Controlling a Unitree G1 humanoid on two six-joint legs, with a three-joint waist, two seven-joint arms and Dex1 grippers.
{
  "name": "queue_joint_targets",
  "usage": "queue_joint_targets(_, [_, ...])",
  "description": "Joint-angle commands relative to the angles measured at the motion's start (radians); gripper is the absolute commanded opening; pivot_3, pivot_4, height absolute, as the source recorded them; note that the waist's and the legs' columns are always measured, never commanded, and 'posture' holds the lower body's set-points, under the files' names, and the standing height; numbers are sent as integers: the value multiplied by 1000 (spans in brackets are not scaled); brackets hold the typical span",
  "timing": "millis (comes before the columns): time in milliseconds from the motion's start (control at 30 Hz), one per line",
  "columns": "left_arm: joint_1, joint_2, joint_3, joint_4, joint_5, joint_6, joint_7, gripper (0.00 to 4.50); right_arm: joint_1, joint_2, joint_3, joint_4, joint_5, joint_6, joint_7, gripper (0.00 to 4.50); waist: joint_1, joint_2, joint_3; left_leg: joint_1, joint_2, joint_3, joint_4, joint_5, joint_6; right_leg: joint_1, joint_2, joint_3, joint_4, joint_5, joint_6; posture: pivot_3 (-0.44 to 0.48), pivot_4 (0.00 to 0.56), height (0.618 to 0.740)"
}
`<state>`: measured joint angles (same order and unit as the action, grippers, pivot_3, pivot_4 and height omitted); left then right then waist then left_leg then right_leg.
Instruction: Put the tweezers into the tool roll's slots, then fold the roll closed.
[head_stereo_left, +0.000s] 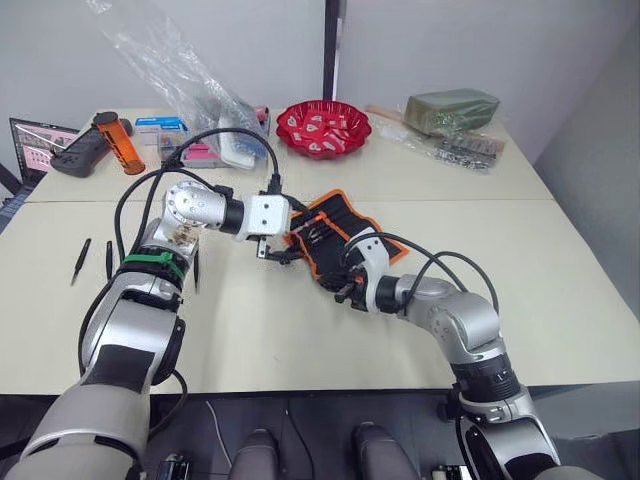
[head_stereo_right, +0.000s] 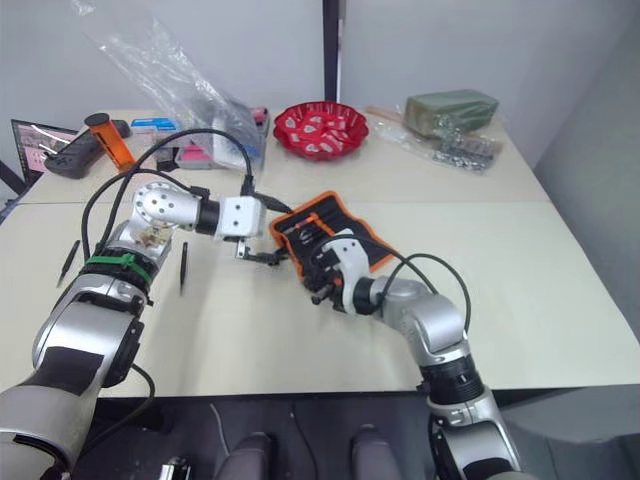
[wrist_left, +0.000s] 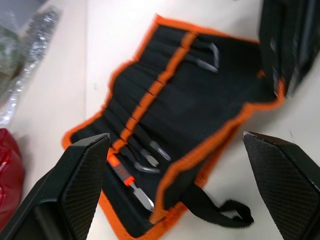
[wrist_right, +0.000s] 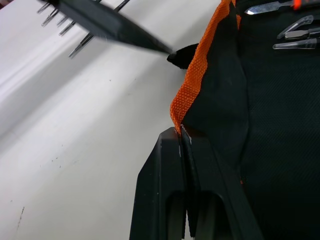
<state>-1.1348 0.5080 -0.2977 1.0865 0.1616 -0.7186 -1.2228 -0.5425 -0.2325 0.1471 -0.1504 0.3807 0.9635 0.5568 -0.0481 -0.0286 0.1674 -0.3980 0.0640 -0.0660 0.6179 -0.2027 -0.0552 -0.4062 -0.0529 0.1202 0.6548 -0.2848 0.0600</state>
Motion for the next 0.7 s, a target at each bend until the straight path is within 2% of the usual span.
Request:
queue_joint_targets(33, [-59,8,-17,51,64,-73,63,4500,-24,13,-20,-38,25,-1,-11,52,2,0,0,0,0,0,0,0,0,0,0,0,0,0,0,0,150,735])
queue_joint_targets(367, [-127,0,-50,143,195,-71,257,4500,12,13,-27,-79,44,19,-40,52,3,0,0,-5,-3,-7,8,-1,2,0,0,-2,3,-1,2,0,150,735])
queue_joint_targets(467, [-131,3,-74,156,238,-78,285,3734,22,12,-32,-88,51,22,-54,0,3,0,0,-6,-4,-9,8,-1,2,0,0,-2,3,-1,2,0,150,735])
queue_joint_targets(700, [-139,-14,-108,174,303,-88,350,1410,27,6,-35,-93,58,24,-63,0,3,0,0,-6,-5,-10,8,-1,2,0,0,-3,4,-1,2,0,150,735])
